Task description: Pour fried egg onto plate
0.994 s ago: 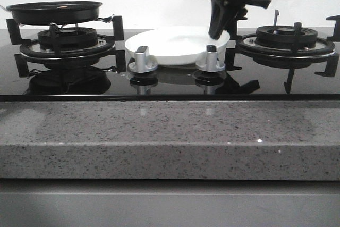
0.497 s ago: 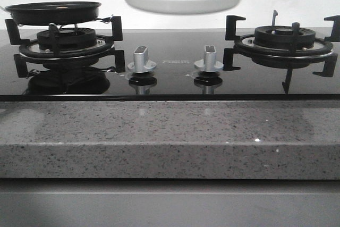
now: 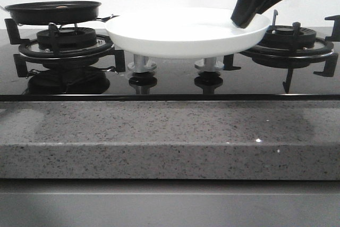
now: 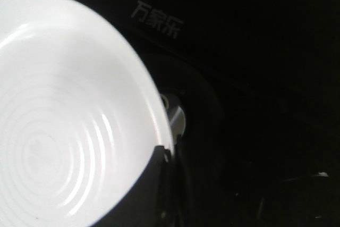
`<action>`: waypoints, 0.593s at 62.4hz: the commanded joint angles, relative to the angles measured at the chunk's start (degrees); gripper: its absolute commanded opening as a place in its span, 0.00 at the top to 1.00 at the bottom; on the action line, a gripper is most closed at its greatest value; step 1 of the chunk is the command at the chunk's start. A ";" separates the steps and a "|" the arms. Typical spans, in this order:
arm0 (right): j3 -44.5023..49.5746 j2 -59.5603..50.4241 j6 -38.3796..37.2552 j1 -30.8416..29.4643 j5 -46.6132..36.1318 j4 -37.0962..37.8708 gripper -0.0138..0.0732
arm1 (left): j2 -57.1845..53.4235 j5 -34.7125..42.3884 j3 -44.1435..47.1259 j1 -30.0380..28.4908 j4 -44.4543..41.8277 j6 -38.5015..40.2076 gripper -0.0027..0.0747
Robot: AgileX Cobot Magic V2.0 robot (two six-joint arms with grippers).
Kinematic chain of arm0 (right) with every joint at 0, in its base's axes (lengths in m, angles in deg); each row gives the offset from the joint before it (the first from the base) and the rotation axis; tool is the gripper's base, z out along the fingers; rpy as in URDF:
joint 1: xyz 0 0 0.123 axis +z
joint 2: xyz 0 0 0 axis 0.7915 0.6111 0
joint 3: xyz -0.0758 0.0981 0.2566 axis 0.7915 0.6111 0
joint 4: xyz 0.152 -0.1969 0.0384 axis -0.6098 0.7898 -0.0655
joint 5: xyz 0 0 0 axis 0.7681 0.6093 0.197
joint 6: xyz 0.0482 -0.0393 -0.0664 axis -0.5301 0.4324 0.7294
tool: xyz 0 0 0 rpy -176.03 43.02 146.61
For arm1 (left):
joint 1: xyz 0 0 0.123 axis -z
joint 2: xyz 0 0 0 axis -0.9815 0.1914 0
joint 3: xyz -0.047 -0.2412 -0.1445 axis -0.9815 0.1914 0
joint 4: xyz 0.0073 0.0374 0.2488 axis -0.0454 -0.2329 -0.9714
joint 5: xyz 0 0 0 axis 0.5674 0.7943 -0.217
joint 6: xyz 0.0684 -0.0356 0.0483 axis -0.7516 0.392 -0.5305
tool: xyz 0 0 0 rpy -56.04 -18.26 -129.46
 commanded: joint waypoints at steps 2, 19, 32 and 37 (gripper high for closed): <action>-1.37 -3.03 0.74 0.04 -1.91 -2.84 0.97 | 4.29 4.75 -5.14 -1.93 5.40 2.36 0.07; -1.37 -3.03 0.74 0.04 -1.85 -2.89 0.97 | 23.52 -3.52 -22.72 -14.81 20.83 1.75 0.07; -1.37 -3.03 0.74 0.04 -1.85 -2.89 0.97 | 38.60 -18.89 -34.23 -20.16 40.86 -11.14 0.07; -1.37 -3.03 0.74 0.04 -1.85 -2.89 0.97 | 43.28 -23.62 -36.42 -21.28 51.53 -17.33 0.07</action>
